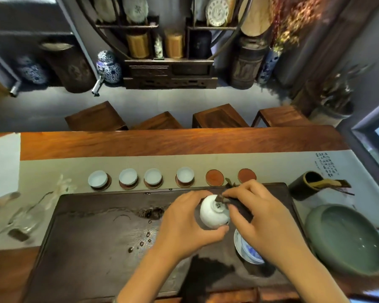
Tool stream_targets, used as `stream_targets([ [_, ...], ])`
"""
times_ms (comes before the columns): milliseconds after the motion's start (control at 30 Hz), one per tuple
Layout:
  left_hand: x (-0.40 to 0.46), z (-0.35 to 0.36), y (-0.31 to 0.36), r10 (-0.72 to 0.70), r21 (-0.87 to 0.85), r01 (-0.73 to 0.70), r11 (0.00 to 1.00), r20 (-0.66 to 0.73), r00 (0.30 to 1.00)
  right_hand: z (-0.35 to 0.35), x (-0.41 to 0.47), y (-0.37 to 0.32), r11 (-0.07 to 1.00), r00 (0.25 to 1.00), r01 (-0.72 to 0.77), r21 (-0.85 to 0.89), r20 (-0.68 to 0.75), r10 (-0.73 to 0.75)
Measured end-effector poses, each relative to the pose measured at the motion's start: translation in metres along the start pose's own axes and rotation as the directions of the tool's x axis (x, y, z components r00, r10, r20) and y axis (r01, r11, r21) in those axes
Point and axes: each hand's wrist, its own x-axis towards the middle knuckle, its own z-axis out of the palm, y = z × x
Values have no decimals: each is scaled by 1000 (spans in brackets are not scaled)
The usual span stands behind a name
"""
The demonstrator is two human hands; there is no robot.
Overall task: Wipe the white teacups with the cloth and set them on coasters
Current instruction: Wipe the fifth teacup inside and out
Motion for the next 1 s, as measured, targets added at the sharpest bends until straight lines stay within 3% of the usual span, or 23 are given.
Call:
stream_targets([
  [400, -12, -20, 11, 22, 34, -21, 999, -41, 999, -2, -15, -37, 950, 996, 92, -299, 47, -81],
  [1000, -15, -36, 21, 98, 91, -89, 992, -104, 990, -9, -17, -52, 930, 990, 130, -342, -1, -139],
])
